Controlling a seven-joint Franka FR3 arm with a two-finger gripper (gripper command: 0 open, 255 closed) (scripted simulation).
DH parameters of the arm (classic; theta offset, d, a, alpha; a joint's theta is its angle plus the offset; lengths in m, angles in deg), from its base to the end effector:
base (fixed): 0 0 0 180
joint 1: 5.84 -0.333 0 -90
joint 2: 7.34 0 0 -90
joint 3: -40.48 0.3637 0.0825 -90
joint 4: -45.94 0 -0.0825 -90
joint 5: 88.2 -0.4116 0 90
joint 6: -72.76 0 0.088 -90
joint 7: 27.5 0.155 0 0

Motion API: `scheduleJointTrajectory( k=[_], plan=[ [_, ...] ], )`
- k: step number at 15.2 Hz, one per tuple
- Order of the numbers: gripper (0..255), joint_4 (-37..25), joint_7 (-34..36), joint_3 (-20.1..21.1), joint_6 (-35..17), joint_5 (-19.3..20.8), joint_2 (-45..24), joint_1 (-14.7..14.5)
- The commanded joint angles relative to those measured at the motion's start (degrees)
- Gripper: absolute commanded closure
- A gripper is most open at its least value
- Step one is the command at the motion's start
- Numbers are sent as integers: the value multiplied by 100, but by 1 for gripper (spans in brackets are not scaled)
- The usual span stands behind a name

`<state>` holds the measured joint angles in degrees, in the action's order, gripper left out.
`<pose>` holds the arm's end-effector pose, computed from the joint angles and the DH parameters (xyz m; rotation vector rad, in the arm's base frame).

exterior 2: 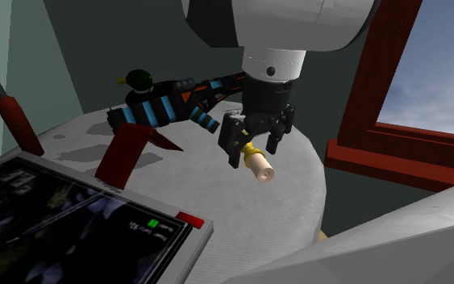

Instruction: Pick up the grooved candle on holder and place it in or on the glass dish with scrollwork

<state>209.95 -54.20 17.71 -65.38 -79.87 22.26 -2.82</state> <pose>0.3142 -0.1329 0.3001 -3.0612 -0.2558 -0.1177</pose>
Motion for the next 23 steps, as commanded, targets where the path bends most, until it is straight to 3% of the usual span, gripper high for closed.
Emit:
scheduleJointTrajectory(
  k=[1,2,11,23],
  plan=[
    [0,0,0,0,0,0,0,0],
    [255,0,0,0,0,0,0,0],
    [255,0,0,0,-1,0,-1,-1],
    [255,-511,144,260,1252,-15,750,75]
  ],
)
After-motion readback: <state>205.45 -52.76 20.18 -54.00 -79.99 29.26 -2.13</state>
